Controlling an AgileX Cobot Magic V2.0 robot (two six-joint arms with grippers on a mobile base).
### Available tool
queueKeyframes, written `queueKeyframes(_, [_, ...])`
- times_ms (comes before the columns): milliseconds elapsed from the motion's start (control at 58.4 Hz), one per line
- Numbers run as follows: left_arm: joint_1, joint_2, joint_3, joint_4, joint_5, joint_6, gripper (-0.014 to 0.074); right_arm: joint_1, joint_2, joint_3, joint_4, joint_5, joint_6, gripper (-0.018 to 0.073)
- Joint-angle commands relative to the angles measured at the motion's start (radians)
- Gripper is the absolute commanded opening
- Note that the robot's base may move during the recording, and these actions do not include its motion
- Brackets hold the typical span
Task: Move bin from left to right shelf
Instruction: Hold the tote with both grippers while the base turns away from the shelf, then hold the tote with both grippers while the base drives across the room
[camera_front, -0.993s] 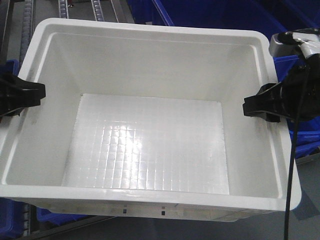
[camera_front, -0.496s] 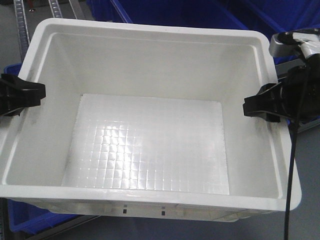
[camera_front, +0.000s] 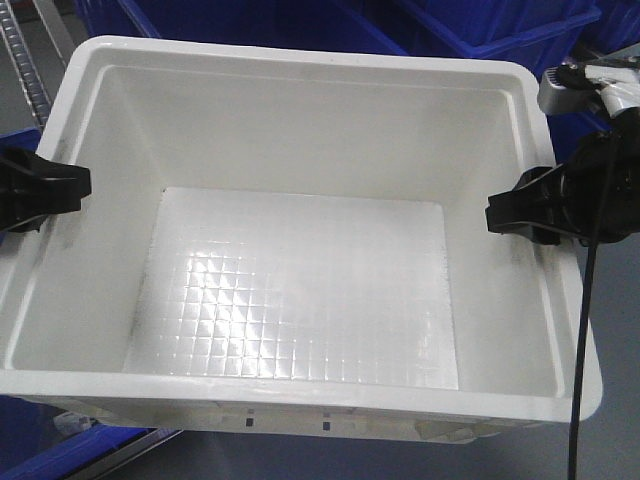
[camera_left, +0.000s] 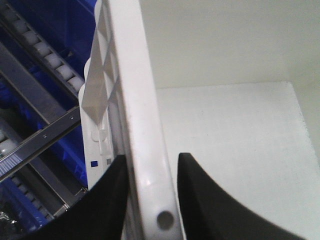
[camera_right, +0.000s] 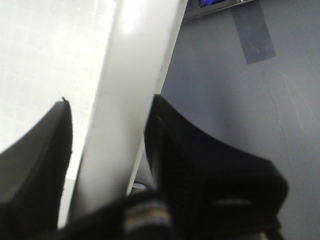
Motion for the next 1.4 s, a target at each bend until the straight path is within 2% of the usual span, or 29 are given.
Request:
queueKeyframes(0, [-0.015,-0.035,-0.038,-0.111,-0.083,0.018,-0.0006,0.009,-0.039,-0.041,0.109,-0.107,-0.044,-0.0004])
queueKeyframes(1386, [-0.015,-0.035,-0.038,-0.111,-0.083,0.018,-0.0006,0.009,-0.039,-0.041,0.109,-0.107,-0.044,-0.0004])
